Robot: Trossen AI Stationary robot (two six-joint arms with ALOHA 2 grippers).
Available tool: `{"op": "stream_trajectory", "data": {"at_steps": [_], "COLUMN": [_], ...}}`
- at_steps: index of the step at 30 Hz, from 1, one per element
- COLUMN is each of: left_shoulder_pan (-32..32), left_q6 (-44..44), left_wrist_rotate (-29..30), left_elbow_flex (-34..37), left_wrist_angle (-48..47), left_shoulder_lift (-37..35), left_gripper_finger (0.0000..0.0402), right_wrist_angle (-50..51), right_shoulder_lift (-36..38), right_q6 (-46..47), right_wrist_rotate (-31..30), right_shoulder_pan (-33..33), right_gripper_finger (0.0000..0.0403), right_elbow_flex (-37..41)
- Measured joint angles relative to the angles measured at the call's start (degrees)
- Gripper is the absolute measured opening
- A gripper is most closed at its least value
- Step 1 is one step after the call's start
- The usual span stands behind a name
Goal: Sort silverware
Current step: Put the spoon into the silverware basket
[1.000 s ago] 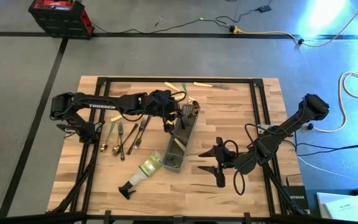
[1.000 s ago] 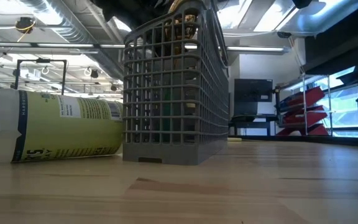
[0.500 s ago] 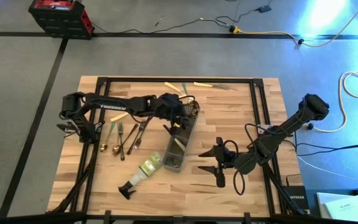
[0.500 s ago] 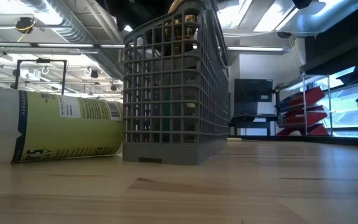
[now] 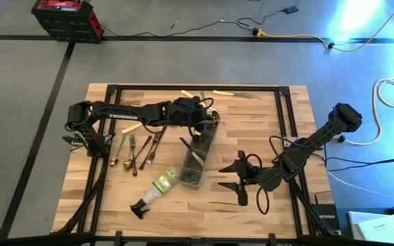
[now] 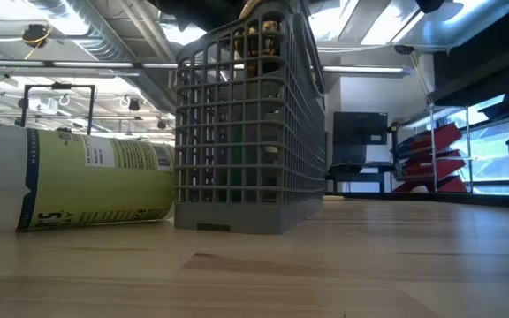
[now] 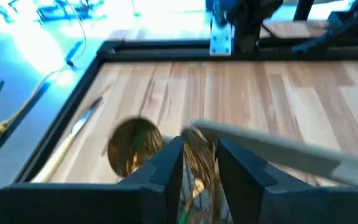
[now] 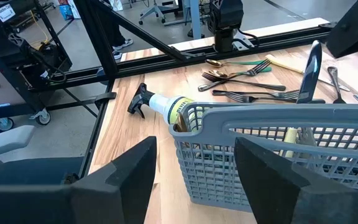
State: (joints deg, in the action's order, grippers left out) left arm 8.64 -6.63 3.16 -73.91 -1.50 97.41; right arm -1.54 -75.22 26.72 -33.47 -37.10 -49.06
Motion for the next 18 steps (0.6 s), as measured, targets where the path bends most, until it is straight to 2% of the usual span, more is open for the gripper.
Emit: {"op": "stream_trajectory", "data": {"at_steps": [6,9,18], "left_shoulder_pan": [-0.5,-0.8,-1.1], "left_q6": [-0.9,-0.9,-4.4], "left_wrist_rotate": [0.6,1.1,1.1], "left_elbow_flex": [0.0,0.0,0.0], "left_wrist_angle": [1.2,0.7,-15.3], "left_shoulder_lift": [-0.6,-3.2,-9.2], "left_gripper_finger": [0.0084,0.0084,0.0084], "right_wrist_angle": [0.1,0.2,0.5], "right_shoulder_lift": [0.0,0.0,0.0], "right_q6": [0.0,0.0,0.0], "right_wrist_rotate": [0.0,0.0,0.0], "right_shoulder_pan": [0.0,0.0,0.0], "right_gripper_finger": [0.0199,0.0199,0.0199], "right_elbow_flex": [0.0,0.0,0.0]}}
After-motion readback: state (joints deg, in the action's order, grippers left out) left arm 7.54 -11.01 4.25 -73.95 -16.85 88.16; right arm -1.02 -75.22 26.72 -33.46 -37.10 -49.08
